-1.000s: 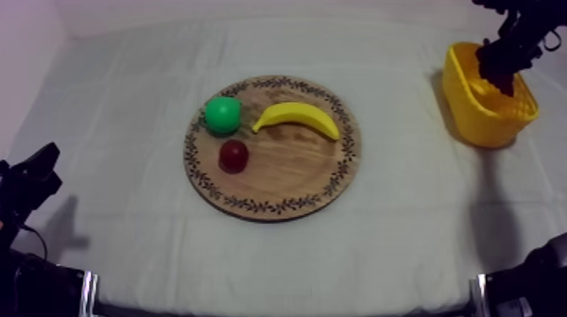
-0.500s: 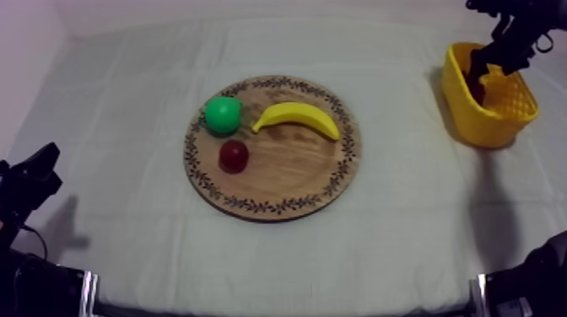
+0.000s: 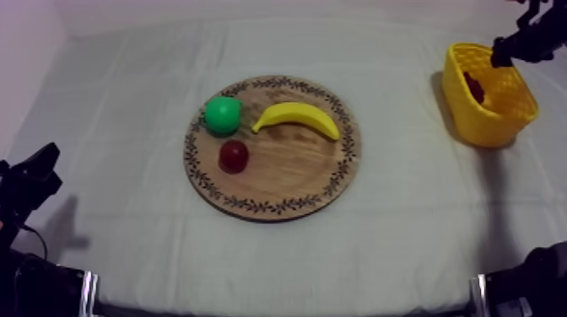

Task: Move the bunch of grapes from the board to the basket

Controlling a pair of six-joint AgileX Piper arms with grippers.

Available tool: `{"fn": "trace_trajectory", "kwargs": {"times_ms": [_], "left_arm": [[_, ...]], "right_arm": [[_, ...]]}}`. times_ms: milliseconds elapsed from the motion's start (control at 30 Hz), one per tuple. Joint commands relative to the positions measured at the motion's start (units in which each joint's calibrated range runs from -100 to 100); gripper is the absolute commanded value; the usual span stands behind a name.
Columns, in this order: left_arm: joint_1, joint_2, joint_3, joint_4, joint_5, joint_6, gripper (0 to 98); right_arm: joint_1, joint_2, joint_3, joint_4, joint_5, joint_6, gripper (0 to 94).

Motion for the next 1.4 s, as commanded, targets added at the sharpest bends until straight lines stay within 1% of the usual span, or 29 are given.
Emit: {"fn": "trace_trajectory", "kwargs": {"times_ms": [0, 167, 333, 500, 633, 800, 1000, 1200, 1367], "left_arm": [[0.0, 0.0, 0.0, -0.03, 0.0, 0.0, 0.1], [0.0, 0.0, 0.0, -0.03, 0.0, 0.0, 0.1], [0.0, 0.0, 0.0, -0.03, 0.0, 0.0, 0.1], [0.0, 0.0, 0.0, -0.03, 0.0, 0.0, 0.1], [0.0, 0.0, 0.0, -0.03, 0.0, 0.0, 0.1], [0.0, 0.0, 0.0, -0.03, 0.0, 0.0, 0.1], [0.0, 0.0, 0.0, -0.03, 0.0, 0.0, 0.1], [0.0, 0.0, 0.0, -0.03, 0.0, 0.0, 0.1], [0.0, 0.0, 0.0, -0.03, 0.0, 0.0, 0.1]], "right_arm": [[0.2, -7.3, 6.9, 0.2, -4.0, -0.2, 58.0], [0.4, -16.6, 15.9, 1.0, -10.6, -0.8, 50.9], [0.6, -25.5, 22.6, 1.9, -14.8, -2.1, 45.7], [0.7, -34.5, 29.4, 2.3, -19.9, -3.2, 42.8], [0.4, -41.5, 35.1, 2.3, -22.8, -4.0, 40.9], [-0.9, -50.2, 42.1, 2.1, -25.2, -5.2, 38.5], [-2.8, -60.7, 50.9, 2.7, -26.8, -6.7, 34.3], [-4.4, -71.0, 59.2, 3.0, -27.2, -7.9, 31.2], [-5.4, -79.5, 65.1, 2.3, -26.9, -7.9, 28.0]]}}
